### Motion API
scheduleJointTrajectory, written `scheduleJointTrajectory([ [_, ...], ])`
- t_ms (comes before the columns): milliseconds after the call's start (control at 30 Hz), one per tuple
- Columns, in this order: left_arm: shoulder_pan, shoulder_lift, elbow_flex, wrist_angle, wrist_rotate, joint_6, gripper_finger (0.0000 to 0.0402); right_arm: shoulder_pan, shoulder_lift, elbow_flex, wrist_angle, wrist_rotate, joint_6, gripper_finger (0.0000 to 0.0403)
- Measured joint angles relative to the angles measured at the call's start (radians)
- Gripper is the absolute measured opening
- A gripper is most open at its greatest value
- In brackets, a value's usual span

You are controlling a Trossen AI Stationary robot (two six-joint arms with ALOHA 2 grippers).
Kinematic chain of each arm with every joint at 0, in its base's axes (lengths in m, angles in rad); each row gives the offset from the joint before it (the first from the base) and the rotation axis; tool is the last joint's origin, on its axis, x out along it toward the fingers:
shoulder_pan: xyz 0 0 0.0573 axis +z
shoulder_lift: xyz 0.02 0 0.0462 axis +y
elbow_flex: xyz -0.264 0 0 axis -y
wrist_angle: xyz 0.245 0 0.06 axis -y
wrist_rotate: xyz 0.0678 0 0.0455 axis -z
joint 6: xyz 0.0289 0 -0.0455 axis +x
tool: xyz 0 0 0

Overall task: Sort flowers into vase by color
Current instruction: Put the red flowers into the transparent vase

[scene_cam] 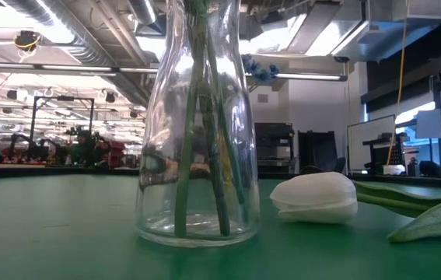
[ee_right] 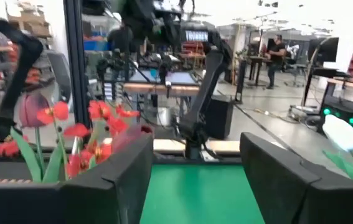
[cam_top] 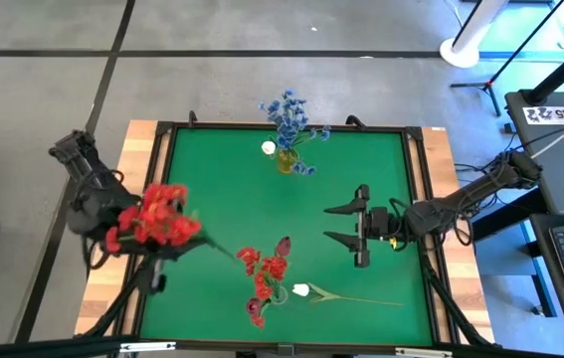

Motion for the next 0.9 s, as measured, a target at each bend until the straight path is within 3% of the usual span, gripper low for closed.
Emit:
scheduleJointTrajectory([
  [200,-0.028,0.13,0.153,-0.178,0.002,-0.052,0.0002,0.017,0.004,0.0,-0.023,0.018,0.005,0.0223],
  [533,0.081,0.381,0.47,-0.48,0.016,-0.116,0.0002,0.016,0.005,0.0,-0.049,0.019,0.023,0.022],
  [733,0.186,0.442,0.499,-0.566,0.165,-0.24,0.0002,0.016,0.005,-0.001,-0.107,0.013,0.079,0.022],
  [900,0.222,0.443,0.499,-0.608,0.179,-0.291,0.0002,0.016,0.005,-0.001,-0.116,-0.027,0.093,0.022],
])
